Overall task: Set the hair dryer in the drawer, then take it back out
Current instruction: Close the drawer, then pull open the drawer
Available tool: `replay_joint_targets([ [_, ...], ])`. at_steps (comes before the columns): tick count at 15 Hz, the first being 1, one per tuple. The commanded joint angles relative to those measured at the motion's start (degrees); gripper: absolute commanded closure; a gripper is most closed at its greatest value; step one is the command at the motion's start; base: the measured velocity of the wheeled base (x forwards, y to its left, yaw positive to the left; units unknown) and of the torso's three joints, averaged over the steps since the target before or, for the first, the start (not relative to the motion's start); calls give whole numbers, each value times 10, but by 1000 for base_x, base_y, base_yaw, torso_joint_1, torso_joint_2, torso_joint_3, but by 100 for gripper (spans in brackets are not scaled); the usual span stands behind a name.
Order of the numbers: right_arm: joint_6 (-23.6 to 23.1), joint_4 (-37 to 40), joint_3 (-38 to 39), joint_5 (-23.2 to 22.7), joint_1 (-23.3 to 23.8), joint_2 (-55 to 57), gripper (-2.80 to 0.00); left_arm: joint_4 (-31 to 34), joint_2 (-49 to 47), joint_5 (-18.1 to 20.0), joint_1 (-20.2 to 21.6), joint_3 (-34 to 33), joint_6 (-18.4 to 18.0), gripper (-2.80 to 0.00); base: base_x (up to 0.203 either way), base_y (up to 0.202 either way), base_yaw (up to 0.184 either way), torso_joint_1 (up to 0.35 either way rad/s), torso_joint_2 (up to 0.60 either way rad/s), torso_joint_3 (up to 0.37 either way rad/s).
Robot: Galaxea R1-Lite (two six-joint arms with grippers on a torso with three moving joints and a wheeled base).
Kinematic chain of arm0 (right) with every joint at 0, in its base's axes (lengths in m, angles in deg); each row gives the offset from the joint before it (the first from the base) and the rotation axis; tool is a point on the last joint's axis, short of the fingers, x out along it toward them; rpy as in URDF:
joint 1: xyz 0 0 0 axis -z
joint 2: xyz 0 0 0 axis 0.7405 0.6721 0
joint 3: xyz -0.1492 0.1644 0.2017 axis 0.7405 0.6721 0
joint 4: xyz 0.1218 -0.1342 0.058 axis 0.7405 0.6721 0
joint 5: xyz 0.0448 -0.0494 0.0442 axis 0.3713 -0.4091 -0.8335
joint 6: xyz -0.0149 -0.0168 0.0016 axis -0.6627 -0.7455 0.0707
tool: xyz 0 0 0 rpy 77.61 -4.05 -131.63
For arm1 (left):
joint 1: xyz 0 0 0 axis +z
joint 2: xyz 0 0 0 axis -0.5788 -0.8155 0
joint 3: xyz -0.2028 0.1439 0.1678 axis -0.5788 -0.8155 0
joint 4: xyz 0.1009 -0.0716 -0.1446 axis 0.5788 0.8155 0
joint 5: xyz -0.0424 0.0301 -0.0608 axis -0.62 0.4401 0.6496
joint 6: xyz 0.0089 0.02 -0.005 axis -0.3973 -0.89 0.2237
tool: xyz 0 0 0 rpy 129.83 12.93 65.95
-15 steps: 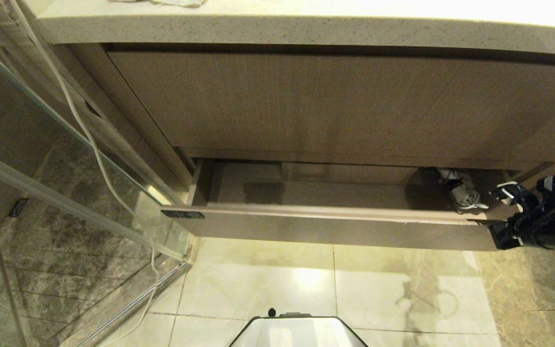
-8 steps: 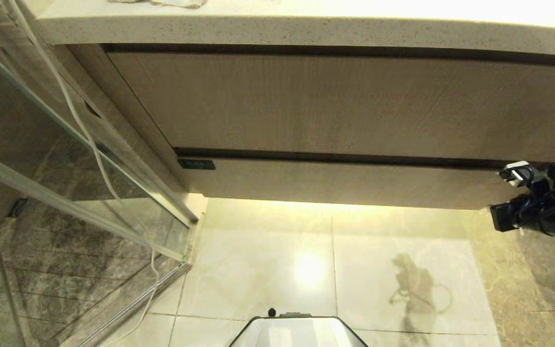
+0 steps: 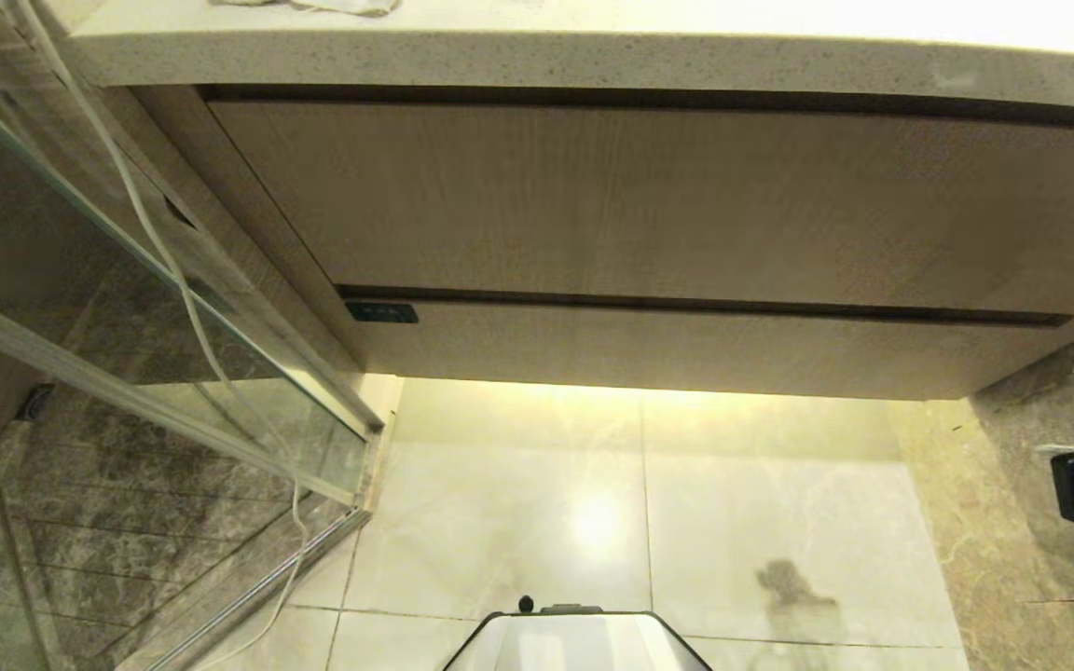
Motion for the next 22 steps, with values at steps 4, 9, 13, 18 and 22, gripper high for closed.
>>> replay_joint_targets([
  [4,84,124,28,58,6,-200,0,0,0,0,0,-1,0,0,0,0,0,0,0,0],
  [9,117,194,101,90,-73,-372,0,0,0,0,0,-1,0,0,0,0,0,0,0,0],
  [13,165,197,189,122,-133,-533,0,0,0,0,0,-1,0,0,0,0,0,0,0,0],
  [18,200,238,262,76,-195,-733,0,0,0,0,0,0,0,0,0,0,0,0,0,0],
  [22,225,249,266,72,-200,-805,0,0,0,0,0,-1,0,0,0,0,0,0,0,0],
])
